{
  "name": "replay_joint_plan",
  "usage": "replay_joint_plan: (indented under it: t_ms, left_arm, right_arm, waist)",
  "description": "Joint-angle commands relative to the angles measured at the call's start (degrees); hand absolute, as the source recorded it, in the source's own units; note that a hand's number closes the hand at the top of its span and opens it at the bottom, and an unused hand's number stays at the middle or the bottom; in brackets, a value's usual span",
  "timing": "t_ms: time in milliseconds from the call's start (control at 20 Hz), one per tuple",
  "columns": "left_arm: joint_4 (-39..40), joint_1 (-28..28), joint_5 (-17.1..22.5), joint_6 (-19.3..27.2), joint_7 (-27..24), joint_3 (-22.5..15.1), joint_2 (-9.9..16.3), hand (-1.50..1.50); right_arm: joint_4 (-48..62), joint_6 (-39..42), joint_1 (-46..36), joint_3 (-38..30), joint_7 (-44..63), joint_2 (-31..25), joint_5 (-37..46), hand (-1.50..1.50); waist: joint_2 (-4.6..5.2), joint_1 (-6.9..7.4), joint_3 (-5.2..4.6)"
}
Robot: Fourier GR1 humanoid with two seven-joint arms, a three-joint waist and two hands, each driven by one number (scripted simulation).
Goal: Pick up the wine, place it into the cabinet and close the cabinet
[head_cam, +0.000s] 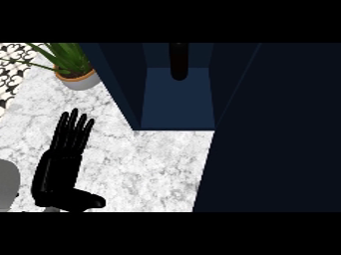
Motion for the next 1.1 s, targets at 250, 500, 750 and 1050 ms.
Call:
replay_joint_plan:
  t_ms: [250, 500, 750, 1050]
  left_arm:
    - [-1.1, 4.9, 3.3, -6.2, -0.6, 6.5, 5.6, -1.5]
    - [-1.8, 4.1, 7.3, -9.8, 2.2, 11.2, 9.8, -1.5]
    - [-4.0, 9.2, 7.1, -12.2, 1.7, 10.7, 10.2, -1.5]
    - [0.0, 4.5, 8.8, -14.6, 3.2, 12.9, 11.6, -1.5]
  right_arm:
    - [-12.5, -0.2, -3.1, 6.5, 9.1, 2.7, -0.3, 1.5]
    - [-11.6, -0.8, -5.7, 11.4, 11.3, 5.2, 2.1, 1.5]
    - [-8.9, -1.1, -9.1, 12.0, 12.9, 8.1, 1.0, 1.5]
    - [-5.9, -0.3, -16.1, 10.7, 16.3, 12.5, -3.1, 1.5]
  waist:
    - [0.2, 0.35, -0.08]
    - [0.07, 0.29, -0.13]
    - [-0.03, 1.27, -0.12]
    - [0.61, 2.07, -0.33]
